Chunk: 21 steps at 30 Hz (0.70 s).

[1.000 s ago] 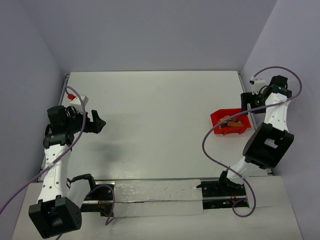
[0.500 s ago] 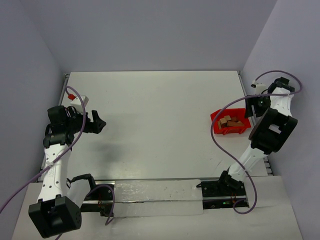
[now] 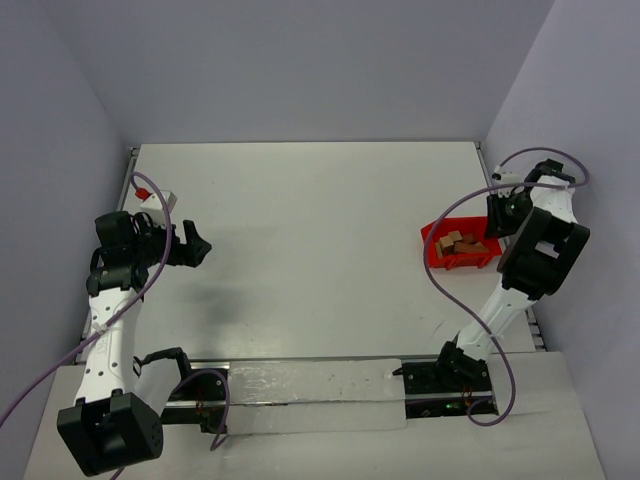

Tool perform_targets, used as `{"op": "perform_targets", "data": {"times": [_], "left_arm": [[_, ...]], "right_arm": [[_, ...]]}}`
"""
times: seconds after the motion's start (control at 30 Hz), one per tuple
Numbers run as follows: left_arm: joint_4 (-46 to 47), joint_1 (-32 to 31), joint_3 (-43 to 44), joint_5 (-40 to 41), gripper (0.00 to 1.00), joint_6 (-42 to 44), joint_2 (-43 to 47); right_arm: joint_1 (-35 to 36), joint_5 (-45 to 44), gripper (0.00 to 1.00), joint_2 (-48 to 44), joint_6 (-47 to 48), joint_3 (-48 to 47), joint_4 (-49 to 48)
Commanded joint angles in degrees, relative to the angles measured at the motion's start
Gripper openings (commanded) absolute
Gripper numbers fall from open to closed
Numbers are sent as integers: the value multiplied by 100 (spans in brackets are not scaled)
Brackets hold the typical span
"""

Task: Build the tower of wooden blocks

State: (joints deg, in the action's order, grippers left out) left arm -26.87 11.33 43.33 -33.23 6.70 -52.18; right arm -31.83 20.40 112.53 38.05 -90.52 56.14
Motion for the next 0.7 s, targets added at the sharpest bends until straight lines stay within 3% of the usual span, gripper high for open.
{"op": "perform_targets", "data": {"times": [0.0, 0.13, 0.33, 0.67], "left_arm": [[70, 27, 197, 0, 99, 72, 114], [86, 31, 193, 27, 99, 77, 121], [104, 35, 184, 54, 99, 60, 131], [121, 27, 176, 54, 99, 66, 200]], "right_arm": [[85, 36, 38, 309, -195, 85, -318], [133, -1, 33, 327, -224, 250, -428], [190, 90, 2, 213, -247, 291, -381], [1151, 53, 0, -1058, -510, -179, -19]]}}
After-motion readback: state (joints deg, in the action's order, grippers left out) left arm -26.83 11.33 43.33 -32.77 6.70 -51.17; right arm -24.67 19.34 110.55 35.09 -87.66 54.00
